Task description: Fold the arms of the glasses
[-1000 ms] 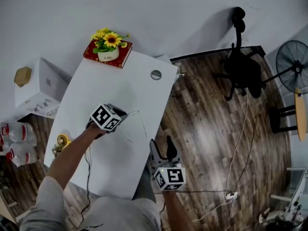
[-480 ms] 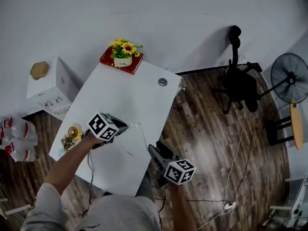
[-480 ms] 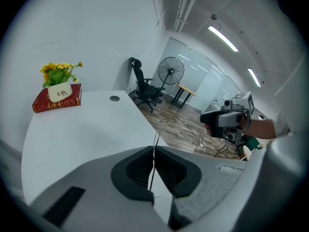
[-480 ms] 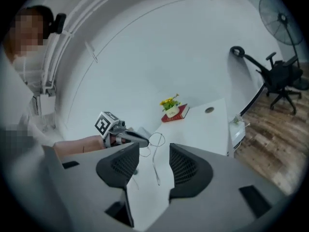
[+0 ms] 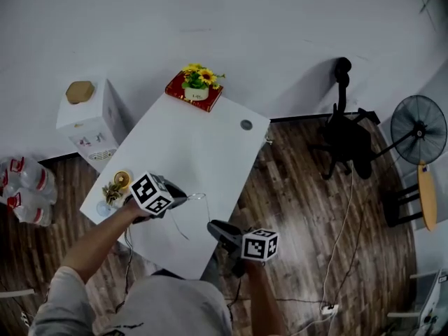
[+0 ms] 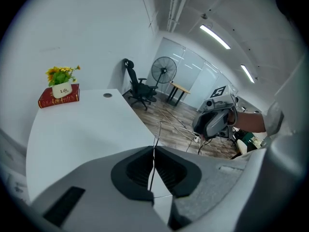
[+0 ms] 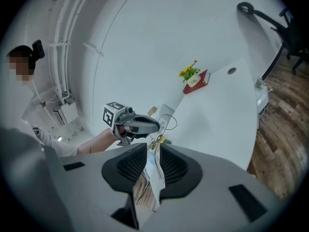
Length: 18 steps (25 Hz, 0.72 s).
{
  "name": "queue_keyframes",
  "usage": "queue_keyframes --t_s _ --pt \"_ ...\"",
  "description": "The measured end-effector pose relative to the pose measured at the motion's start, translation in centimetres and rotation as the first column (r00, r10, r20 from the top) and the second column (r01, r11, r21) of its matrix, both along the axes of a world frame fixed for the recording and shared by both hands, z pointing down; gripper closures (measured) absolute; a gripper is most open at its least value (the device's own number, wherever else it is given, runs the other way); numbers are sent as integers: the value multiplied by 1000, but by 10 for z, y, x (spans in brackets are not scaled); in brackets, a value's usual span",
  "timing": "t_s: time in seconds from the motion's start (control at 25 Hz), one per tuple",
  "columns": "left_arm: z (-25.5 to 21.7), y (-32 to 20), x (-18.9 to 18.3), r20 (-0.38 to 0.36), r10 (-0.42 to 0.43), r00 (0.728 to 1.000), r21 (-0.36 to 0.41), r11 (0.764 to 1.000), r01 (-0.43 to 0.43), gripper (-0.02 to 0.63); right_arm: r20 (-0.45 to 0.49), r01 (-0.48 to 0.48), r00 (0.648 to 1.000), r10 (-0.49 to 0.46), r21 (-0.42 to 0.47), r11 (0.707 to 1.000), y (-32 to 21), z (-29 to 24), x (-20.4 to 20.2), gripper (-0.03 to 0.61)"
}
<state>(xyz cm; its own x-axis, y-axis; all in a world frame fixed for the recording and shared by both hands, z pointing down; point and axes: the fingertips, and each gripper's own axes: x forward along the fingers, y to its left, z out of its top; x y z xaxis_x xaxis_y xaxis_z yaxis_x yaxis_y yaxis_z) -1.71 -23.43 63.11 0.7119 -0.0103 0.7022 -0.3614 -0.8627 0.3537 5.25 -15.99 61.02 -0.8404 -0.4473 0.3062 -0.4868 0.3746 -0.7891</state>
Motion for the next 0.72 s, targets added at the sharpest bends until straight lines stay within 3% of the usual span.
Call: queue_keyframes --t_s 0.16,0.32,0.56,0.72 --pt "-9 24 -6 -3 24 1000 10 1000 -24 601 6 27 1000 -27 -24 999 22 -1 -12 542" --pt "-14 36 -8 -5 36 999 27 999 -36 601 9 43 999 -43 -23 999 33 -7 -26 546" --pt "-21 50 -6 -23 10 1000 24 1000 -10 601 101 -36 994 39 -32 999 40 -13 -48 548" --pt "-20 59 -3 -25 7 1000 15 1000 -7 601 95 -74 993 77 -35 997 41 -5 -65 555"
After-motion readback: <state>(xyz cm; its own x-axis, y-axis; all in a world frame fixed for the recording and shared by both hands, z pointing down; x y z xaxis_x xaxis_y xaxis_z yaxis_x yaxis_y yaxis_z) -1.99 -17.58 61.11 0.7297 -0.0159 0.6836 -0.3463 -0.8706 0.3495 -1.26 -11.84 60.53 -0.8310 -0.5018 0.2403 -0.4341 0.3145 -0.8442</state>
